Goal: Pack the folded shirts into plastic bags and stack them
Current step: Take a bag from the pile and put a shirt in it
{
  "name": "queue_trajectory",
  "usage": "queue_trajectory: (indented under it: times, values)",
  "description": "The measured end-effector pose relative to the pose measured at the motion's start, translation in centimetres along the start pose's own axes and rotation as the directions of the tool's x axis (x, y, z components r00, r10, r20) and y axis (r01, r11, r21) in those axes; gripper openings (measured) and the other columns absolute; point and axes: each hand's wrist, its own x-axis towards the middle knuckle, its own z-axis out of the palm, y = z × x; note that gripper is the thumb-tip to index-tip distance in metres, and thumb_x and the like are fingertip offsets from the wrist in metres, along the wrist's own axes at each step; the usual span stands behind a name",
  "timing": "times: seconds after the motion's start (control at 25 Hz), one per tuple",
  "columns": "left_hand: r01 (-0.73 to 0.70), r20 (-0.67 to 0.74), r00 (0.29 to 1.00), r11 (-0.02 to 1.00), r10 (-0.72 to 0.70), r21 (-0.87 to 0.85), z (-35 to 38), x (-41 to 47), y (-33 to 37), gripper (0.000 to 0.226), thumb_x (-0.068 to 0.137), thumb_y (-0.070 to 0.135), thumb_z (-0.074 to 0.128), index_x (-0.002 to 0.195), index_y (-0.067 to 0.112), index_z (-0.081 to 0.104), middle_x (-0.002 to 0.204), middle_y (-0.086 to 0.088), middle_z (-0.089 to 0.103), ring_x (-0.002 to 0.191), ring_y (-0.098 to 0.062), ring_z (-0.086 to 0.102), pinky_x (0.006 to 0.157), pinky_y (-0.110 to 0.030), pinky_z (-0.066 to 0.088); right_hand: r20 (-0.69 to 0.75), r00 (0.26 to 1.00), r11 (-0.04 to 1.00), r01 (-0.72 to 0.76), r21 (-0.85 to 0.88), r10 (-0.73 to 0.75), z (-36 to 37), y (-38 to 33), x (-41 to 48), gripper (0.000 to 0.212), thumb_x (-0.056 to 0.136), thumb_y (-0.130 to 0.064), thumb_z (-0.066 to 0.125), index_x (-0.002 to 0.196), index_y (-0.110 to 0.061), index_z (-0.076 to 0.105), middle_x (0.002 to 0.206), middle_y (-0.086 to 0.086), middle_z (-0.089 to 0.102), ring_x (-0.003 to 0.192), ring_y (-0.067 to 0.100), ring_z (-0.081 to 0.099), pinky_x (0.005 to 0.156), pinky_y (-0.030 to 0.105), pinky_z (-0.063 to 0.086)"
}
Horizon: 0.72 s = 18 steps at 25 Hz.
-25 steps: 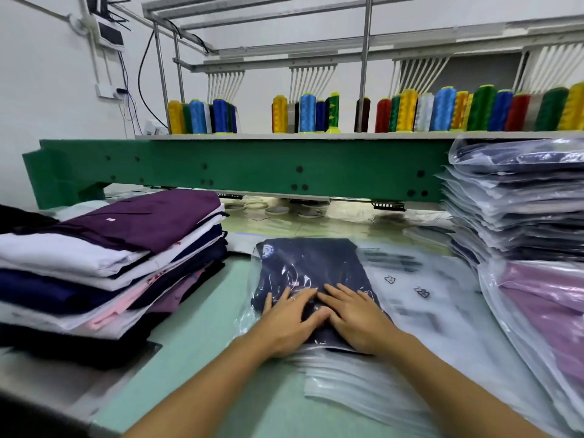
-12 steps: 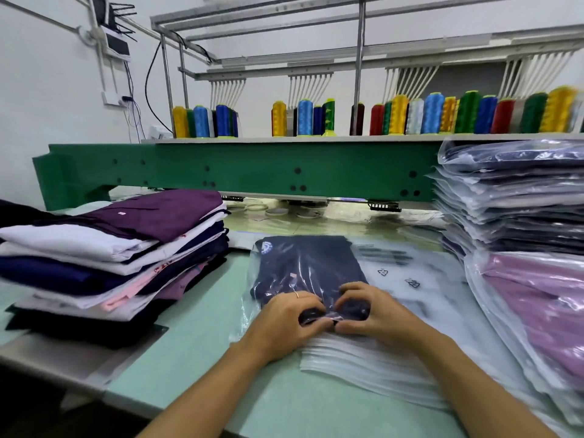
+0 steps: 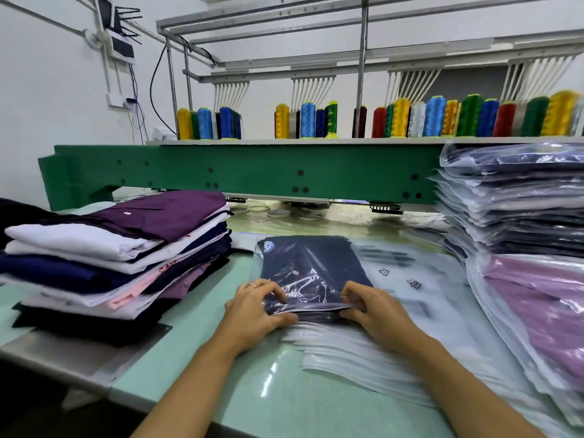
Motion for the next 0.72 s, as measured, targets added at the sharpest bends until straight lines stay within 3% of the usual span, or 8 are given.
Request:
queue_trajectory:
  times: [0.08, 0.16, 0.28, 0.4, 0.56, 0.64, 0.72]
  values:
    - [-0.099, 0.006, 0.995, 0.989, 0.101, -0.114, -0.9, -0.2, -0.2, 0.031, 0.07, 0.039, 0.086, 0.09, 0.034, 0.063, 0.109, 0.019, 0.063, 0.11, -0.004, 0.055, 0.1, -0.034, 0.043, -0.033, 0.999, 0.999, -0.041, 0.008, 0.041, -0.2, 0.5, 0.0, 0.028, 0.09, -0.037, 0.07, 0.089, -0.037, 0.042, 0.077, -0.015, 0.055, 0.069, 0.008, 0.047, 0.061, 0.031, 0.042]
    - [-0.168, -0.011, 0.986, 0.98, 0.168, -0.109, -1.3, -0.2, 0.2, 0.029, 0.071, 0.019, 0.079, 0.091, 0.034, 0.064, 0.105, 0.017, 0.065, 0.106, -0.004, 0.058, 0.097, -0.03, 0.045, -0.063, 0.994, 0.996, -0.089, 0.002, 0.089, -0.5, 0.8, -0.1, 0.028, 0.09, -0.034, 0.07, 0.088, -0.04, 0.043, 0.078, -0.018, 0.054, 0.071, 0.006, 0.048, 0.062, 0.031, 0.043]
    - [-0.186, 0.034, 0.982, 0.982, 0.187, -0.033, -1.5, -0.3, 0.4, 0.036, 0.071, 0.015, 0.07, 0.099, 0.037, 0.064, 0.105, 0.023, 0.064, 0.103, -0.001, 0.056, 0.094, -0.023, 0.044, -0.127, 0.982, 0.985, -0.151, -0.086, 0.14, -0.7, 0.9, -0.1, 0.03, 0.087, -0.023, 0.07, 0.082, -0.031, 0.042, 0.074, -0.013, 0.055, 0.07, 0.011, 0.05, 0.056, 0.03, 0.037]
    - [-0.194, 0.103, 0.976, 0.981, 0.192, 0.01, -1.7, -0.4, -0.1, 0.043, 0.07, 0.016, 0.066, 0.104, 0.041, 0.061, 0.109, 0.028, 0.06, 0.105, 0.002, 0.053, 0.094, -0.02, 0.044, -0.124, 0.984, 0.97, -0.147, -0.195, 0.124, -0.7, 0.8, 0.1, 0.032, 0.073, 0.001, 0.054, 0.07, -0.023, 0.033, 0.065, -0.001, 0.048, 0.068, 0.024, 0.04, 0.052, 0.033, 0.027]
    - [-0.267, -0.203, 0.948, 0.96, 0.246, -0.085, -1.7, -0.1, -0.1, 0.024, 0.079, 0.021, 0.076, 0.093, 0.036, 0.063, 0.093, 0.019, 0.068, 0.089, -0.004, 0.065, 0.077, -0.017, 0.049, 0.008, 1.0, 0.996, 0.011, -0.094, -0.011, -0.8, 0.3, 0.1, 0.035, 0.062, 0.008, 0.042, 0.068, -0.024, 0.031, 0.065, -0.006, 0.043, 0.075, 0.02, 0.041, 0.062, 0.036, 0.033]
    - [-0.23, -0.343, 0.93, 0.934, 0.129, -0.274, -1.7, 0.1, -0.2, 0.014, 0.087, 0.025, 0.08, 0.091, 0.032, 0.068, 0.089, 0.013, 0.073, 0.082, -0.01, 0.071, 0.074, -0.019, 0.054, 0.05, 0.997, 0.995, 0.064, -0.081, -0.06, -1.1, -0.3, 0.2, 0.034, 0.061, 0.001, 0.046, 0.074, -0.029, 0.037, 0.075, -0.01, 0.045, 0.08, 0.015, 0.041, 0.066, 0.031, 0.032]
    - [-0.2, -0.406, 0.914, 0.892, 0.021, -0.405, -1.7, 0.4, -0.5, 0.012, 0.09, 0.019, 0.075, 0.094, 0.029, 0.069, 0.091, 0.009, 0.076, 0.087, -0.012, 0.073, 0.081, -0.025, 0.057, 0.069, 0.992, 0.983, 0.113, -0.145, -0.104, -1.0, -1.3, 0.5, 0.03, 0.067, -0.017, 0.053, 0.088, -0.037, 0.045, 0.088, -0.015, 0.042, 0.088, 0.011, 0.04, 0.073, 0.027, 0.032]
